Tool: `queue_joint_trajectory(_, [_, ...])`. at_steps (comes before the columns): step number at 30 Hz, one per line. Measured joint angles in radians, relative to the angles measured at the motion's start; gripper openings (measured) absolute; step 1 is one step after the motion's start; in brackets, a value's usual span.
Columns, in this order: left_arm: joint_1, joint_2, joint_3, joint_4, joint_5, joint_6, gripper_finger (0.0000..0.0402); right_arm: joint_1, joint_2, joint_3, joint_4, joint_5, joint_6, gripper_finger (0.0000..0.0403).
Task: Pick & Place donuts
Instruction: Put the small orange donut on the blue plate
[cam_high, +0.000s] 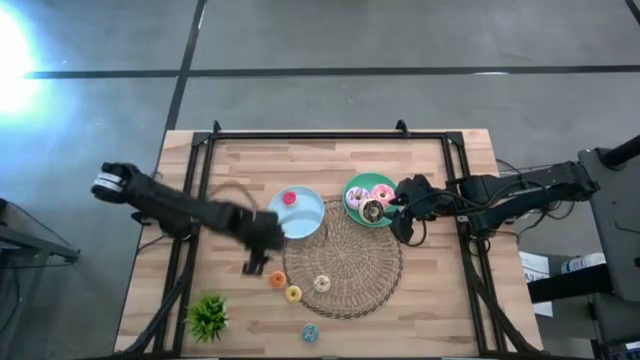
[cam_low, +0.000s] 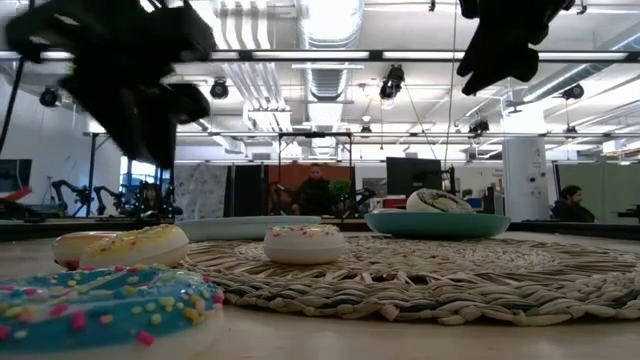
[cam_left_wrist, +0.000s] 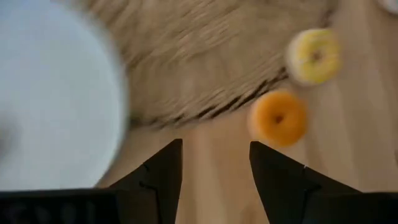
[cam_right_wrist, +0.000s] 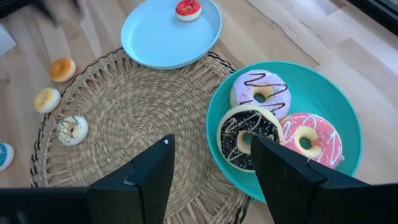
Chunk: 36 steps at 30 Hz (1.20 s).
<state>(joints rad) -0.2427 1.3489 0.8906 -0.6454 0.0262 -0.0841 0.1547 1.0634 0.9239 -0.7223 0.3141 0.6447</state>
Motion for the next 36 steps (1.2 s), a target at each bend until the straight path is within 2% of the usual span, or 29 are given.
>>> queue_joint_trajectory(2, [-0.111, 0.021, -0.027, 0.080, -0.104, -0.024, 0.0161, 0.000, 0.000, -0.004, 0.000, 0.000, -0.001, 0.0203])
queue_joint_trajectory(5, [-0.231, 0.063, -0.036, 0.107, -0.269, -0.050, 0.0161, 0.000, 0.000, -0.012, 0.000, 0.000, -0.001, 0.0203])
queue_joint_trajectory(10, [-0.353, 0.132, -0.025, 0.133, -0.285, -0.151, 0.0160, 0.000, 0.000, -0.022, 0.000, 0.000, -0.001, 0.0203])
queue_joint_trajectory(13, [-0.398, 0.181, -0.008, 0.164, -0.291, -0.158, 0.0160, 0.000, 0.000, -0.028, -0.001, -0.001, 0.000, 0.0203])
queue_joint_trajectory(21, [-0.409, 0.292, 0.026, 0.190, -0.318, -0.220, 0.0160, 0.000, 0.000, -0.044, -0.003, -0.004, 0.012, 0.0203])
queue_joint_trajectory(25, [-0.409, 0.330, 0.024, 0.200, -0.305, -0.260, 0.0144, 0.000, 0.000, -0.050, -0.003, -0.008, 0.034, 0.0203])
queue_joint_trajectory(28, [-0.409, 0.346, 0.025, 0.199, -0.296, -0.298, 0.0113, 0.000, 0.000, -0.054, -0.004, -0.009, 0.037, 0.0203])
queue_joint_trajectory(33, [-0.395, 0.332, 0.030, 0.172, -0.294, -0.360, 0.0026, 0.000, 0.000, -0.054, -0.003, -0.009, 0.037, 0.0203])
queue_joint_trajectory(36, [-0.366, 0.301, 0.027, 0.140, -0.284, -0.440, 0.0006, 0.000, 0.000, -0.054, -0.003, -0.008, 0.036, 0.0203])
